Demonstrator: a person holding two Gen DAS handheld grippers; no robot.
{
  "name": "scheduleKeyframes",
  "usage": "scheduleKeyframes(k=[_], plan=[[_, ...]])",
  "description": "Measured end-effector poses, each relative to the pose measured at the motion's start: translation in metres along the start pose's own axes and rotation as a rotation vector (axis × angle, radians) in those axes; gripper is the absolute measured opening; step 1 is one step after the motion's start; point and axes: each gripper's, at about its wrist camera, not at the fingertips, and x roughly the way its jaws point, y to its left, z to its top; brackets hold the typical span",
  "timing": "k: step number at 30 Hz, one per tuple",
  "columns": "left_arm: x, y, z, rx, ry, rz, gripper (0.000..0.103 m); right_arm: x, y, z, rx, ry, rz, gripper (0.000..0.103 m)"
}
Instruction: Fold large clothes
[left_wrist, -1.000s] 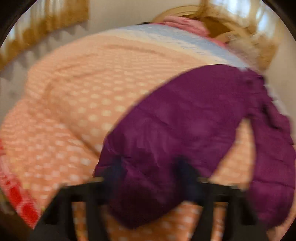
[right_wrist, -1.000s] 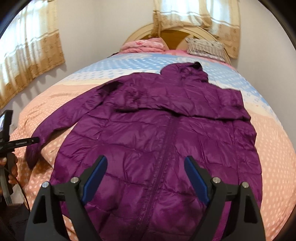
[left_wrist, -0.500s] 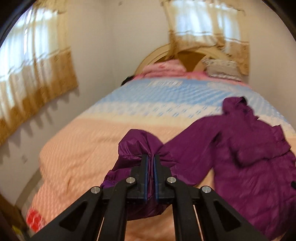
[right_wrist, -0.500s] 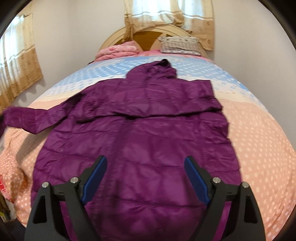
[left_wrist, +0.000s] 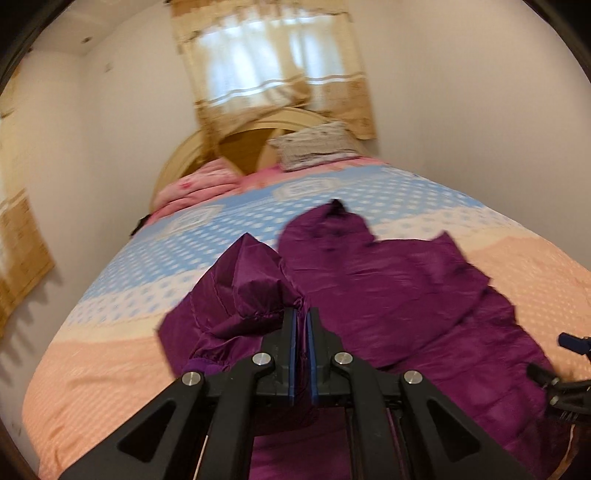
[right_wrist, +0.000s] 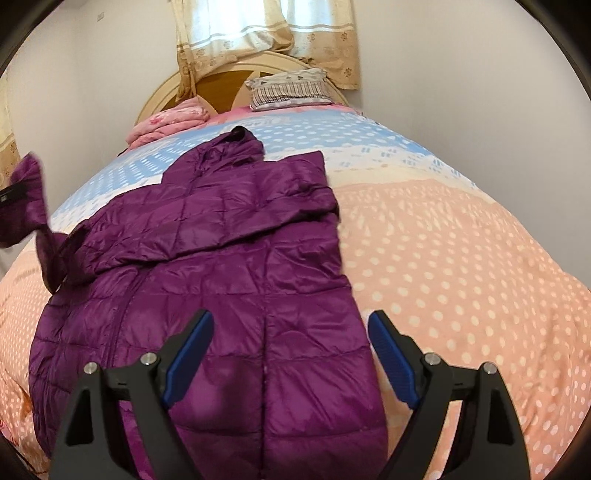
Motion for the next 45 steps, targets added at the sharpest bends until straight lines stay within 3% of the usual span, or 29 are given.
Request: scheduleKeyframes(k=[1,3,5,6,7,10,15,22,26,28,29,30,31,32,35,38,45], plan=[[0.003,-0.01,0.002,0.017,0.0,-0.012,0.008,0.001,-0.001,-0.001,0.0,0.004,0.001,0.088],[0.008,-0.035,0.005,0.075,-0.026,0.011,0.027,0.005,-0.001,-0.002,0.0,0.013,0.0,0.088],[0.005,-0.046,0.007,0.084,-0.066,0.06,0.094,0.007,-0.001,-0.005,0.0,0.02,0.0,0.088],[0.004,-0.048,0.008,0.071,-0.09,0.073,0.1,0.009,-0.001,-0.006,-0.002,0.026,-0.001,0.088],[-0.001,-0.045,0.008,0.059,-0.122,0.082,0.1,0.01,-0.001,-0.007,-0.005,0.032,-0.002,0.088],[0.001,-0.027,0.006,0.05,-0.1,0.112,0.1,0.015,0.0,-0.011,-0.005,0.05,0.001,0.088],[0.006,0.039,-0.015,-0.03,-0.071,0.208,0.1,0.017,0.015,-0.008,-0.018,0.072,0.065,0.088],[0.035,0.123,-0.07,-0.177,0.091,0.346,0.1,0.033,0.054,0.032,-0.054,0.08,0.203,0.088],[0.056,0.146,-0.102,-0.245,0.194,0.391,0.1,0.067,0.067,0.053,-0.049,0.137,0.196,0.086],[0.062,0.154,-0.114,-0.286,0.228,0.385,0.1,0.097,0.071,0.058,-0.031,0.229,0.222,0.067],[0.064,0.158,-0.118,-0.298,0.24,0.385,0.1,0.103,0.073,0.057,-0.026,0.254,0.247,0.043],[0.065,0.161,-0.121,-0.305,0.248,0.385,0.1,0.108,0.077,0.057,-0.027,0.264,0.286,0.029],[0.066,0.165,-0.123,-0.311,0.253,0.389,0.1,0.105,0.078,0.058,-0.034,0.24,0.299,0.025],[0.067,0.168,-0.125,-0.315,0.253,0.392,0.1,0.1,0.08,0.06,-0.037,0.22,0.302,0.014],[0.07,0.178,-0.127,-0.321,0.258,0.416,0.1,0.076,0.068,0.068,0.001,0.132,0.297,0.008],[0.072,0.184,-0.124,-0.333,0.274,0.418,0.1,0.06,0.049,0.073,0.025,0.068,0.238,0.007],[0.083,0.174,-0.113,-0.298,0.294,0.429,0.1,0.059,-0.002,0.065,0.109,0.044,0.093,0.007]])
